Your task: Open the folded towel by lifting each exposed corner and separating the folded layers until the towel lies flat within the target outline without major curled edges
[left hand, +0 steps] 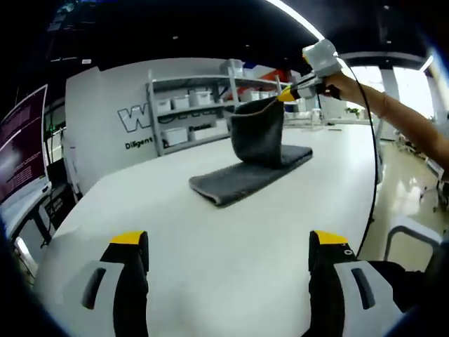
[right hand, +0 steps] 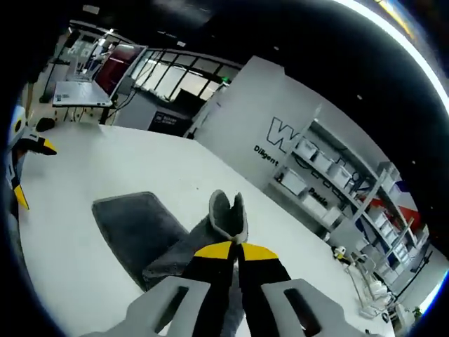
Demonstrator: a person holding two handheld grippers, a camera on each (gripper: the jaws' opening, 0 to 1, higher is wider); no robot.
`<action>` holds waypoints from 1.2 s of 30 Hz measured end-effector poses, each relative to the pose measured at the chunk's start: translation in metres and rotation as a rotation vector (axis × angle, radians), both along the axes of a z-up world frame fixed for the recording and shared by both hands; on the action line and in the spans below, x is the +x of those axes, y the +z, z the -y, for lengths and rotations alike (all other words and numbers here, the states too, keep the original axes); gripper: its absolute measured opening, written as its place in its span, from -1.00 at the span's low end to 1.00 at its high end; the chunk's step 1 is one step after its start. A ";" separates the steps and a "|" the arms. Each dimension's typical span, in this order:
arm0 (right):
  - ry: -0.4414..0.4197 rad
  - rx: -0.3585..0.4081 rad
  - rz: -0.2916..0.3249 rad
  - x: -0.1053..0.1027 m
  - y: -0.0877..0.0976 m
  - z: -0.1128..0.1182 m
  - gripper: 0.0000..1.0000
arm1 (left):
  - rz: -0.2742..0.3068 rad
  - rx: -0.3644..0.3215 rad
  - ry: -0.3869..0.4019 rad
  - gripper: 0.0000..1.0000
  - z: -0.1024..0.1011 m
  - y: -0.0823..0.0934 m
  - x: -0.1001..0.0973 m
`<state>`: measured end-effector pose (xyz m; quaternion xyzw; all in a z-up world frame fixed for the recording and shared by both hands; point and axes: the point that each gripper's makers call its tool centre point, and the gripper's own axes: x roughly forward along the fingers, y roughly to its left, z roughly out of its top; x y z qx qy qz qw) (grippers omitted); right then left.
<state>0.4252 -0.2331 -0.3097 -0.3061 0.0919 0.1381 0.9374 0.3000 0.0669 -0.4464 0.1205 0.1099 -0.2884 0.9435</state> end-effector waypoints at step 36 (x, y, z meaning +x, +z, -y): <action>-0.441 -0.202 -0.313 -0.010 -0.161 0.263 -0.80 | -0.023 0.034 -0.032 0.79 0.017 -0.009 0.000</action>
